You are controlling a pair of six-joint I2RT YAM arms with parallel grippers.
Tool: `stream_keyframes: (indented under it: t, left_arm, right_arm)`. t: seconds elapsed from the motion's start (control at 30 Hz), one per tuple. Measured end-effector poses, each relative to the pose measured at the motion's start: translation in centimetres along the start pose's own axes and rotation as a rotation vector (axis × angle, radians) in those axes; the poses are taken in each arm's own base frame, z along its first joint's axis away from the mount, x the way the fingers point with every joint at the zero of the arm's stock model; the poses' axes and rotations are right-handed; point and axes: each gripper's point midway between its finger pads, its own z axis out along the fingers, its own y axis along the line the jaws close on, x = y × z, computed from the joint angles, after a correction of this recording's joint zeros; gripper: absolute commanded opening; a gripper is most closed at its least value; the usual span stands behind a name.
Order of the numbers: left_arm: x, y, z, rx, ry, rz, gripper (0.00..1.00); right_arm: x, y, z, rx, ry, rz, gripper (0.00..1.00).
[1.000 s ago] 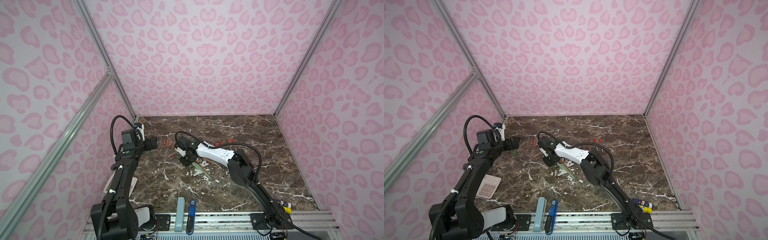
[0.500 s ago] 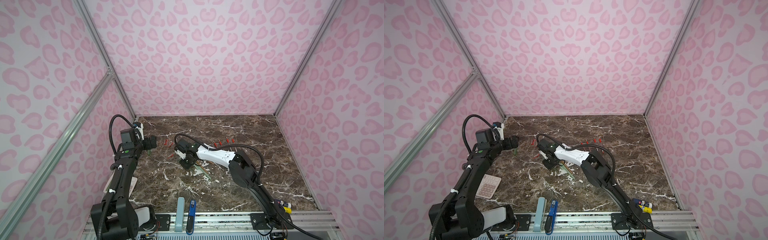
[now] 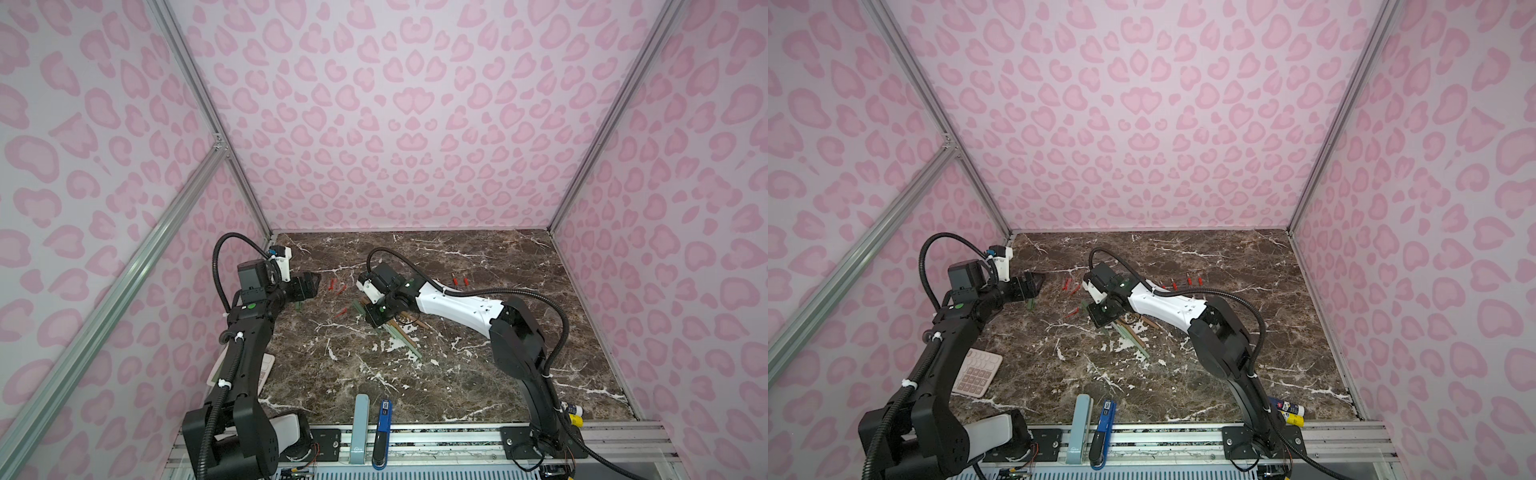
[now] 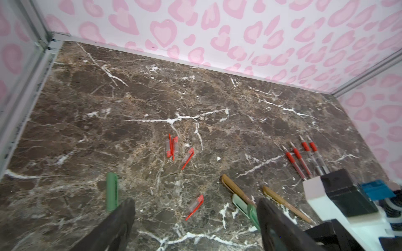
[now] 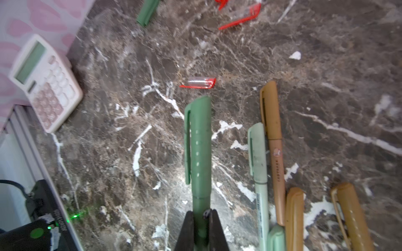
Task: Remove pen caps from pens
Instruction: Pick up the pen from the center of the table, then open the pen cap on the pen.
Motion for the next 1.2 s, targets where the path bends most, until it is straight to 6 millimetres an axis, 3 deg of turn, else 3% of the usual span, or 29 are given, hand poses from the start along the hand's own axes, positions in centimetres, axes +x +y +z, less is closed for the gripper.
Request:
stream_keyframes:
  t: [0.27,0.43,0.73,0.8,1.0,1.2]
  left_arm:
    - [2.4,-2.4,1.9,0.212,0.027,-0.230,0.86]
    - [2.7,-5.0,2.5,0.305,0.032,-0.228,0.73]
    - [4.6,-9.1,3.9,0.416,0.112,-0.211,0.66]
    - [4.7,-9.8,4.0,0.431,0.126,-0.202,0.59]
    - [4.6,-10.2,3.9,0.432,0.125,-0.185,0.26]
    - [4.5,-10.4,3.7,0.440,0.118,-0.189,0.08]
  right_arm:
    - [-1.6,0.7,-1.9,-0.086,-0.152,0.069,0.05]
    - [-2.6,1.6,-2.5,-0.146,-0.220,0.091,0.06]
    - [-3.9,3.3,-3.2,-0.215,-0.279,0.082,0.06]
    - [-4.0,3.4,-3.3,-0.220,-0.280,0.089,0.06]
    - [-4.1,3.6,-3.5,-0.224,-0.286,0.092,0.06]
    - [-4.0,3.8,-3.5,-0.223,-0.285,0.091,0.07]
